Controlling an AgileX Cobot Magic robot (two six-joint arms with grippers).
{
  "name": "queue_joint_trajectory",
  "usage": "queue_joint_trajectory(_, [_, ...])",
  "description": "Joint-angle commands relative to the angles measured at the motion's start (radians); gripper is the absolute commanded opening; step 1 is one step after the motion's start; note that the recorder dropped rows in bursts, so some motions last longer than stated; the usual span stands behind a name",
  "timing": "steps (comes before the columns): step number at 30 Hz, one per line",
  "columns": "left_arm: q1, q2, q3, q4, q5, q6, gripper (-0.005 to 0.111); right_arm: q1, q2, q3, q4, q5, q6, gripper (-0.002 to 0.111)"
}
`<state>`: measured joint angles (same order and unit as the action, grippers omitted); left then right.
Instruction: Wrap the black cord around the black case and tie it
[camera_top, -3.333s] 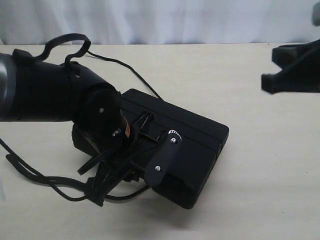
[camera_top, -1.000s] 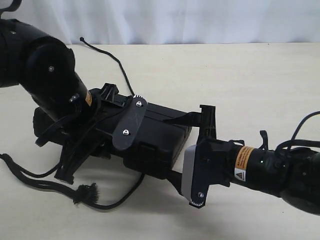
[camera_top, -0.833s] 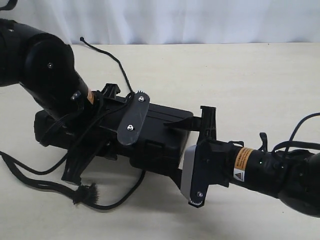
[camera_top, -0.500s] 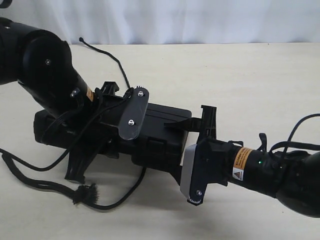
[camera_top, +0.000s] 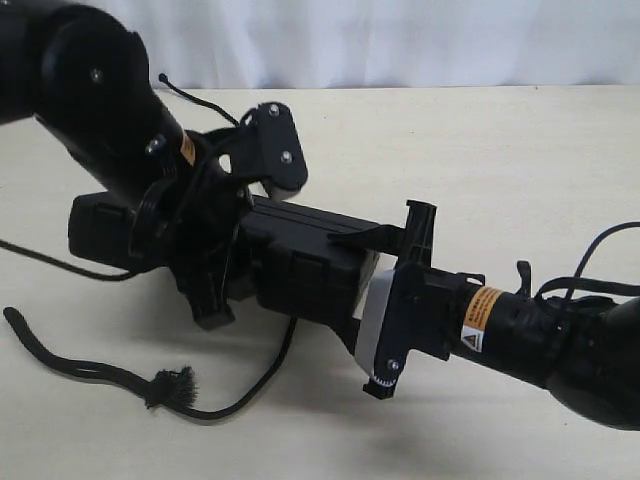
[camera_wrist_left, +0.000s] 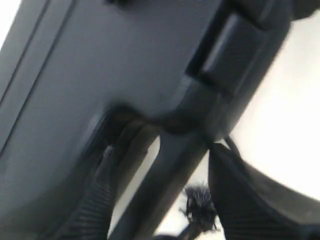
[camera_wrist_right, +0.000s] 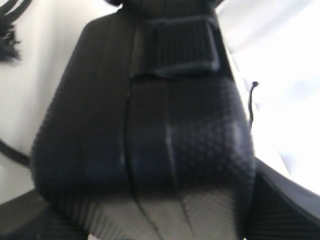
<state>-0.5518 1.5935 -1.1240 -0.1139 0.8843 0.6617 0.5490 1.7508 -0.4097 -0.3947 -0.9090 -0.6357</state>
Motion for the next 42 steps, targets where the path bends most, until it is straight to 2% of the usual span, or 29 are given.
queue_joint_trajectory(1, [-0.002, -0.007, -0.135, 0.132, 0.143, -0.244, 0.053, 0.001, 0.002, 0.006, -0.010, 0.022, 0.043, 0.004])
queue_joint_trajectory(4, [-0.002, -0.018, -0.183, 0.166, 0.247, -0.328, 0.052, 0.001, 0.002, 0.006, 0.021, 0.022, 0.094, 0.004])
queue_joint_trajectory(11, [0.000, -0.084, -0.196, 0.436, 0.337, -0.634, 0.052, 0.001, -0.047, 0.006, 0.046, 0.062, 0.176, 0.004])
queue_joint_trajectory(16, [0.049, -0.161, -0.171, 0.349, 0.330, -0.702, 0.052, 0.001, -0.121, 0.006, 0.166, 0.214, 0.183, 0.004])
queue_joint_trajectory(20, [0.077, -0.251, -0.047, 0.244, 0.197, -0.704, 0.052, 0.024, -0.153, 0.006, 0.170, 0.252, 0.204, 0.004])
queue_joint_trajectory(24, [0.076, -0.343, 0.150, 0.238, 0.021, -0.799, 0.052, 0.068, -0.154, 0.006, 0.247, 0.272, 0.179, 0.004])
queue_joint_trajectory(32, [0.076, -0.389, 0.543, 0.233, -0.268, -0.980, 0.052, 0.160, -0.154, 0.003, 0.729, 0.314, -0.096, 0.004])
queue_joint_trajectory(36, [0.076, -0.389, 0.613, 0.270, -0.288, -1.055, 0.052, 0.181, -0.154, 0.003, 0.921, 0.312, -0.187, 0.004])
queue_joint_trajectory(38, [0.076, -0.389, 0.628, 0.316, -0.281, -1.189, 0.052, 0.185, -0.154, 0.003, 0.931, 0.312, -0.186, 0.004])
queue_joint_trajectory(39, [0.076, -0.389, 0.633, 0.367, -0.255, -1.308, 0.052, 0.185, -0.154, 0.003, 0.928, 0.329, -0.186, 0.004])
queue_joint_trajectory(42, [0.076, -0.383, 0.635, 0.425, -0.200, -1.451, 0.052, 0.185, -0.154, 0.003, 0.928, 0.356, -0.186, 0.004])
